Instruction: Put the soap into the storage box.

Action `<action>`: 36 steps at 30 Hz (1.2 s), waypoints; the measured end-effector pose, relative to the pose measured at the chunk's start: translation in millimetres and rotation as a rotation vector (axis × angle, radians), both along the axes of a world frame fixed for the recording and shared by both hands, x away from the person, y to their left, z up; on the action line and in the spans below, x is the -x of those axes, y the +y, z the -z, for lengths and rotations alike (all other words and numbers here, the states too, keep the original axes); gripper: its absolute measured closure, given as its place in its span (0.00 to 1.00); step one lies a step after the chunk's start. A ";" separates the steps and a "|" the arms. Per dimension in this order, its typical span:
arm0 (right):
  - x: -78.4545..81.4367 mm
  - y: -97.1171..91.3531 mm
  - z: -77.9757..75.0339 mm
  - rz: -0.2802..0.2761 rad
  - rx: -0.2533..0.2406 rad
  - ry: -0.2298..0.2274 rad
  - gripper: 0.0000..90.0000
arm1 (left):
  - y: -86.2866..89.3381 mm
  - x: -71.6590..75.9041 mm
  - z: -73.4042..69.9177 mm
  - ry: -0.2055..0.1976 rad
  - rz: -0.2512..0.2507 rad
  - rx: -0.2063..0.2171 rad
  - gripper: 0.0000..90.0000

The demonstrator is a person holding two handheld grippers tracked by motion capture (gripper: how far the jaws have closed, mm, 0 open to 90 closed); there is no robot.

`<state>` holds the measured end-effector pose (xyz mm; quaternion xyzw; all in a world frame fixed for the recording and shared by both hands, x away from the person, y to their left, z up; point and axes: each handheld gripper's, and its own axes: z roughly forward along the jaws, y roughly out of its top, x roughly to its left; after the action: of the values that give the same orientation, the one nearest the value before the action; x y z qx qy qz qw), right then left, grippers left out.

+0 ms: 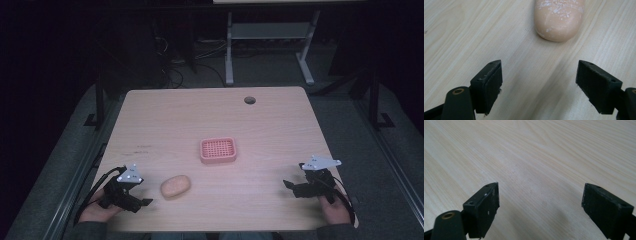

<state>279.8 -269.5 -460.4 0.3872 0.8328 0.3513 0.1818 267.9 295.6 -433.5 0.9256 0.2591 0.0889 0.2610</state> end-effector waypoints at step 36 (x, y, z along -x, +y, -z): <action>0.4 0.8 -0.5 -0.008 0.007 -0.002 0.16 | -22.0 -2.8 -2.2 -0.011 0.059 -0.019 0.24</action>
<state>279.5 -268.7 -459.9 0.3829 0.8353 0.3495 0.1828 270.6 273.6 -431.3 0.9348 0.2295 0.0886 0.2562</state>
